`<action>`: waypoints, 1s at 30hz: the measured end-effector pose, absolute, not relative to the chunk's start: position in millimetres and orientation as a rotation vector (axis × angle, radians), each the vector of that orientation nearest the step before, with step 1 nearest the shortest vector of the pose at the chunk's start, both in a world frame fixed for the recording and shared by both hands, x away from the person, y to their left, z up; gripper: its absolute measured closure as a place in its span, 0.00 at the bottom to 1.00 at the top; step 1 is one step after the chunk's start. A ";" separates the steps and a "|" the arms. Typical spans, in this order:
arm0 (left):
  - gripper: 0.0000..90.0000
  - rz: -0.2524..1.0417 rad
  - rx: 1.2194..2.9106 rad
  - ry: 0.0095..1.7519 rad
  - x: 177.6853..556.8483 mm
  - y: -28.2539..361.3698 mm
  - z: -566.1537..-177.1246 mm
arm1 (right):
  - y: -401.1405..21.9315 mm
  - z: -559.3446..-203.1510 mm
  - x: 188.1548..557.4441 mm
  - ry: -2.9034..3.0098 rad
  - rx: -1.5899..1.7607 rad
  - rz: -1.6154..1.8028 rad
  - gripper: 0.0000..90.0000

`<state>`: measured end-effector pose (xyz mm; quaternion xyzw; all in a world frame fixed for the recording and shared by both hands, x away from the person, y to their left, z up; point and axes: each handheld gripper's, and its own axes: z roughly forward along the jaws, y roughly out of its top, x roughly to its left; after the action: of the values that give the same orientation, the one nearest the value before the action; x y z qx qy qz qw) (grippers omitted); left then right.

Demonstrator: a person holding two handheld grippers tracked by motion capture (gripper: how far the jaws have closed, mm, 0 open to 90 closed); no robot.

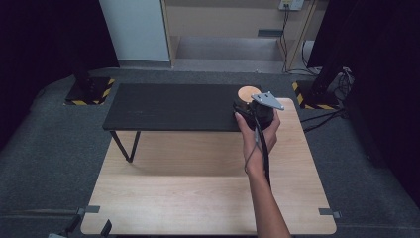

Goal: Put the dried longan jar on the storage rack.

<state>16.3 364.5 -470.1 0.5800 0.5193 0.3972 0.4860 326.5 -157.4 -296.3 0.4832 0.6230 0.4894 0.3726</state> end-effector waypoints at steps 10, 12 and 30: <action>0.03 0.969 1.405 1.264 14.7 364.5 -470.2 | -155.5 -302.4 321.7 1.561 1.211 1.263 0.03; 0.03 0.968 1.408 1.262 14.6 364.5 -469.8 | -154.9 -302.7 319.4 1.551 1.199 1.264 0.02; 0.03 0.975 1.398 1.258 10.3 364.8 -469.1 | -156.7 -300.2 310.2 1.539 1.187 1.264 0.01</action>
<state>10.3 364.8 -469.1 0.5753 0.5179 0.4014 0.4896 310.2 -156.7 -300.2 0.4693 0.6083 0.4997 0.4000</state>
